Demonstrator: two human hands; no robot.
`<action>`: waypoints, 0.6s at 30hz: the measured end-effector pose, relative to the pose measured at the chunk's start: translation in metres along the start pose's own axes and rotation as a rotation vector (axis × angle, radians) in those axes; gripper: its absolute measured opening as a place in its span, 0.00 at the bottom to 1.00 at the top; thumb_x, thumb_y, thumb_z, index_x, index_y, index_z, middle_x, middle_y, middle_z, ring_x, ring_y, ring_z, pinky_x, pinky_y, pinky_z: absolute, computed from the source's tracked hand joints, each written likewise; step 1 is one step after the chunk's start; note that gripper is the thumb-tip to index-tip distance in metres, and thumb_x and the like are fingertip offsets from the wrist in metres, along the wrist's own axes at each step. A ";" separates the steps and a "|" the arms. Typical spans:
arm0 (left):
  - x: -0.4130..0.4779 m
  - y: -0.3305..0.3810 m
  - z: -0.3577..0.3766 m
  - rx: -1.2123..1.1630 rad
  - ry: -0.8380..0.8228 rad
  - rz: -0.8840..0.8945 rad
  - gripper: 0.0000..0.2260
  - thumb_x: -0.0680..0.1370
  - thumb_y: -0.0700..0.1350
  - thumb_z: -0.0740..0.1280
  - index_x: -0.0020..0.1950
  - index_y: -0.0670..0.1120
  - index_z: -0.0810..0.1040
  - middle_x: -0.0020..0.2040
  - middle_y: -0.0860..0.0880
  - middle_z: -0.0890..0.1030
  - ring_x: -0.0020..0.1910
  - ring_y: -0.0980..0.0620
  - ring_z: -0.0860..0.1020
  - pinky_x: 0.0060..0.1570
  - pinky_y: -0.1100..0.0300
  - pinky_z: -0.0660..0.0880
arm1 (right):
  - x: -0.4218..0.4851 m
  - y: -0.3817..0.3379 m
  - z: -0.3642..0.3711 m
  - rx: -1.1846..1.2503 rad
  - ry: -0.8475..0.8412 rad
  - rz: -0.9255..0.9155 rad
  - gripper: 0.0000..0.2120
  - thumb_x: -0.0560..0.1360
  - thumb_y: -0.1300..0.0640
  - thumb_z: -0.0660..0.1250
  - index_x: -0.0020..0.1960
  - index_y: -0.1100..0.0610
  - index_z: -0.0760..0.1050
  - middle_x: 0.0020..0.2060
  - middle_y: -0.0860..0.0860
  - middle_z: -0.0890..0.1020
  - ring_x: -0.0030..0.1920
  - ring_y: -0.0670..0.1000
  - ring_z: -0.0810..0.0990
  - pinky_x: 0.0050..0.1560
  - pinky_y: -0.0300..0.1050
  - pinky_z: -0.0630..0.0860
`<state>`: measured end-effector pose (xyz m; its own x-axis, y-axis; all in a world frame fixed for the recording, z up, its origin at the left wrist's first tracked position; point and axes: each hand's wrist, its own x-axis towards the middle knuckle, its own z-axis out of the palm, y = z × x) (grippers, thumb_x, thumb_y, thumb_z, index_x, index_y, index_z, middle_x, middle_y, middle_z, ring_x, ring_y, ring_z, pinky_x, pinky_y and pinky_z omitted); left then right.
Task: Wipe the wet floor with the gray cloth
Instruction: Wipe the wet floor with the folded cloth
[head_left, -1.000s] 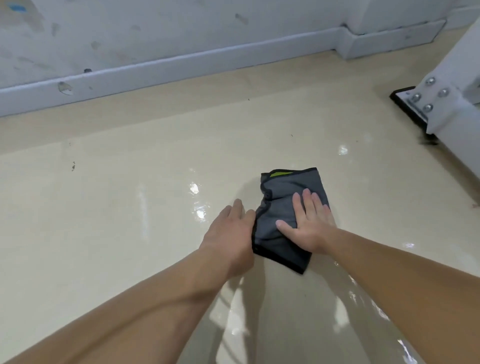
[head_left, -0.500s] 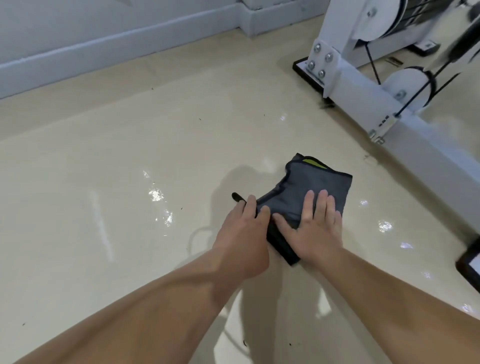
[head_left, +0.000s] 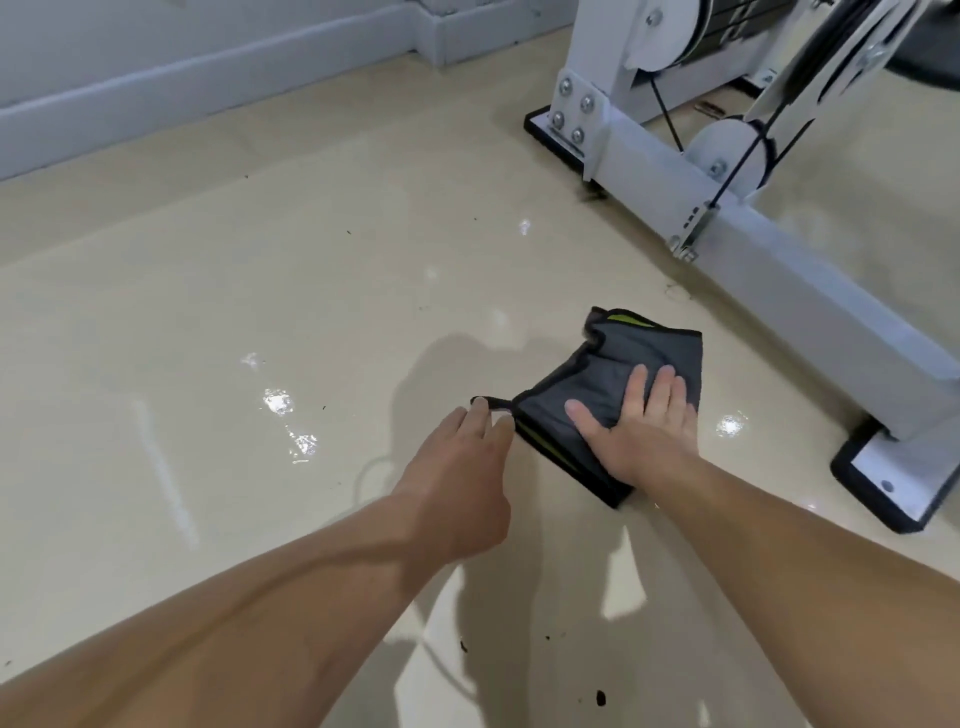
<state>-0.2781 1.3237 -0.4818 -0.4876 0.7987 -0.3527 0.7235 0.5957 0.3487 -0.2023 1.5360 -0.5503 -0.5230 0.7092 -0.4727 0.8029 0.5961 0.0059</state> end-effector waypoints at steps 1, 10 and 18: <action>-0.006 -0.004 -0.001 -0.022 -0.005 -0.011 0.28 0.76 0.40 0.63 0.76 0.45 0.61 0.80 0.44 0.56 0.75 0.46 0.60 0.69 0.61 0.61 | -0.008 -0.006 0.008 0.000 0.039 0.005 0.54 0.71 0.19 0.38 0.82 0.56 0.32 0.81 0.59 0.36 0.81 0.58 0.34 0.80 0.57 0.39; -0.102 -0.090 -0.009 0.168 -0.107 -0.035 0.26 0.75 0.45 0.66 0.72 0.47 0.63 0.73 0.46 0.62 0.67 0.47 0.67 0.60 0.62 0.65 | -0.124 -0.122 0.070 -0.047 0.049 -0.336 0.51 0.74 0.23 0.36 0.79 0.60 0.26 0.77 0.66 0.28 0.78 0.64 0.27 0.77 0.61 0.32; -0.209 -0.177 -0.019 0.308 -0.192 -0.223 0.29 0.79 0.46 0.62 0.78 0.43 0.58 0.79 0.42 0.57 0.78 0.47 0.54 0.76 0.60 0.52 | -0.178 -0.261 0.108 -0.317 0.011 -0.967 0.51 0.72 0.22 0.37 0.80 0.55 0.26 0.77 0.61 0.26 0.77 0.61 0.25 0.78 0.62 0.31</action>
<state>-0.3132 1.0530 -0.4536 -0.5695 0.6057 -0.5557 0.7373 0.6752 -0.0197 -0.2881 1.2134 -0.5627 -0.9118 -0.1271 -0.3905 -0.0774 0.9871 -0.1404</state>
